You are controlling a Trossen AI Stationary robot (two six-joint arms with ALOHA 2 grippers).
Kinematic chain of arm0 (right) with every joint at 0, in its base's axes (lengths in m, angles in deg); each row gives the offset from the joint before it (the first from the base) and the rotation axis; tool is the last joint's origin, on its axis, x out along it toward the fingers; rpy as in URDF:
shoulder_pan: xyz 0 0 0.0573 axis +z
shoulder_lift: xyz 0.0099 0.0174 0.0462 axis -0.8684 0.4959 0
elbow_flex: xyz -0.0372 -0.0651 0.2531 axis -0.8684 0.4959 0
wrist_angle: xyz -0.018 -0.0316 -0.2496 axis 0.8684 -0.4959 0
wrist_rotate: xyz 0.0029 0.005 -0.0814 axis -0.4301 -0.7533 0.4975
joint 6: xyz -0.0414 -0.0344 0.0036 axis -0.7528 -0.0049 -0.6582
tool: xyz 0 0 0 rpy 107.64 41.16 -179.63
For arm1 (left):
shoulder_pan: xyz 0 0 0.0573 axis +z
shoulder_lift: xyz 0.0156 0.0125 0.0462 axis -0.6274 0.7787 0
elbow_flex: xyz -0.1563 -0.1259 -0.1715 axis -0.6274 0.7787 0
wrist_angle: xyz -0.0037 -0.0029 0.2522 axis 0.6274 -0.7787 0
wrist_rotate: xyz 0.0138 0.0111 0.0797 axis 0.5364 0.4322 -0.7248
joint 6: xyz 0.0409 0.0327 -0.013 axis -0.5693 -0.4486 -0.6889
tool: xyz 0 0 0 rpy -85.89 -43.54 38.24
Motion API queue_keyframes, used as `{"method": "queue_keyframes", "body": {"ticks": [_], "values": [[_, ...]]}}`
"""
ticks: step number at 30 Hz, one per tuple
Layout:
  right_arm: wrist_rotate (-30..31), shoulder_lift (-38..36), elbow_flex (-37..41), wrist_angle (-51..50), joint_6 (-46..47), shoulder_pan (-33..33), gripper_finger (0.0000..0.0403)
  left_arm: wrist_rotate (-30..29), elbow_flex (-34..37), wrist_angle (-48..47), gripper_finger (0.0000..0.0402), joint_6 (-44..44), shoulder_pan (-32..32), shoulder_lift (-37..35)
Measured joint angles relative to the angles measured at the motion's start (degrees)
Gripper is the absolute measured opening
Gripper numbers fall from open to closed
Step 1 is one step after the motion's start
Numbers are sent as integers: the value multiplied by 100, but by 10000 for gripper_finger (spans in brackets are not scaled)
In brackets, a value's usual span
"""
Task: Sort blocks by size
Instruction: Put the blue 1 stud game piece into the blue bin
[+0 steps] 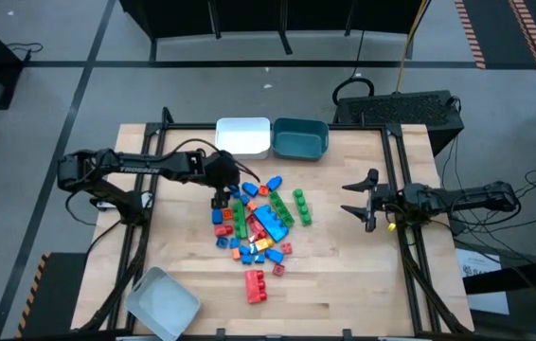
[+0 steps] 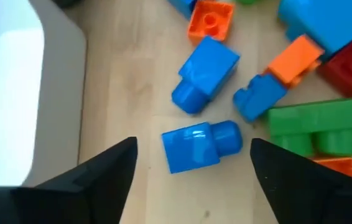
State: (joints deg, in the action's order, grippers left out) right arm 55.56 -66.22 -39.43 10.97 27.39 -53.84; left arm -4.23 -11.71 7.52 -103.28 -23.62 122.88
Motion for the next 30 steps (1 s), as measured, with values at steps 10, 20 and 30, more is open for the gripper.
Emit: {"method": "queue_keyframes", "body": {"ticks": [10, 20, 30], "values": [[0, 2, 0, 2, 4, 2, 279, -169, 0, 161, 325, 574, -10, 748], [0, 4, 1, 2, 12, 1, 279, -314, -9, 551, 325, 562, -11, 1353], [1, 4, 2, 2, 15, 0, 279, -104, -7, 638, 305, 305, 21, 1370]]}}
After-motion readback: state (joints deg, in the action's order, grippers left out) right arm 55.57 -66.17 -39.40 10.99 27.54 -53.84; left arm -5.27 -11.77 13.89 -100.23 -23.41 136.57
